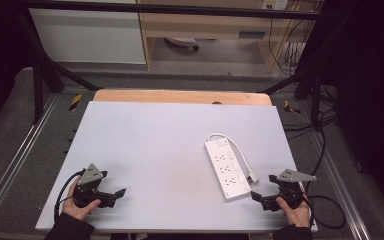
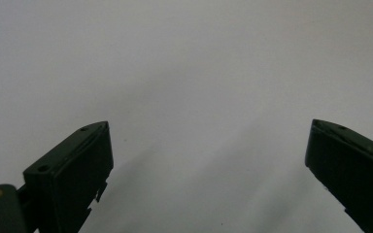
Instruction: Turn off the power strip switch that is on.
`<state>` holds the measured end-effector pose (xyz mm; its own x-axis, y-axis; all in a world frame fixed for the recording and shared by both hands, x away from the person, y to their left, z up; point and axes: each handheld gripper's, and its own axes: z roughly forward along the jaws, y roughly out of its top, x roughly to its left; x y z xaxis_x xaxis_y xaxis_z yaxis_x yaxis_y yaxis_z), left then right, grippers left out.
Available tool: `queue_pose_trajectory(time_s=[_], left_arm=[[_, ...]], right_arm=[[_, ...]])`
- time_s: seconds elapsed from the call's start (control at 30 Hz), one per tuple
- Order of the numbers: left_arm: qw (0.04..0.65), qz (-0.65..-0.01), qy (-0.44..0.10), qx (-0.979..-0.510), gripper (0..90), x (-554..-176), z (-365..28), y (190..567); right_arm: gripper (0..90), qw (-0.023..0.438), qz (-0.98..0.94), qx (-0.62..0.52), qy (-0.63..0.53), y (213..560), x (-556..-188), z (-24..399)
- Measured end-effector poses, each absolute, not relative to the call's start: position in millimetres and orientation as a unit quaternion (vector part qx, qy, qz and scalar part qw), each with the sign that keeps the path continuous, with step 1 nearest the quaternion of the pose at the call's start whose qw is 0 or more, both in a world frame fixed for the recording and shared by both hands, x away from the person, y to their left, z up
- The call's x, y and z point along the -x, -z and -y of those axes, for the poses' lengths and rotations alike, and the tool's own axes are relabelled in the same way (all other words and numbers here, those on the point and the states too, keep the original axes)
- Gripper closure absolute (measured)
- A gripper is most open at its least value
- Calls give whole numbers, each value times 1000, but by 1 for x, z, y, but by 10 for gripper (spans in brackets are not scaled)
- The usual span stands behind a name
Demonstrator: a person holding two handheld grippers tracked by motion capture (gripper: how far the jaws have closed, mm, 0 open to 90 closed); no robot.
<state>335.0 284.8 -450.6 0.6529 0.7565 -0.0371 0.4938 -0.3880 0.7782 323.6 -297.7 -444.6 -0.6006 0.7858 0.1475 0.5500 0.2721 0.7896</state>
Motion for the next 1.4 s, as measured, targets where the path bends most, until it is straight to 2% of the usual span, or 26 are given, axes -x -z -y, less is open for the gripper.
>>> queue_pose_trajectory(time_s=[0.87, 1.17, 1.4], left_arm=[[398, -385, -168, -816, 37, -335, -285, 451], [397, -385, -168, -816, 38, -335, -285, 451], [397, -384, -168, -816, 38, -335, -285, 451]], right_arm=[[8, 146, -785, -428, -424, 434, -323, 292], [55, 148, -784, -424, -428, 430, -323, 289], [134, 152, -782, -420, -435, 426, -322, 287]])
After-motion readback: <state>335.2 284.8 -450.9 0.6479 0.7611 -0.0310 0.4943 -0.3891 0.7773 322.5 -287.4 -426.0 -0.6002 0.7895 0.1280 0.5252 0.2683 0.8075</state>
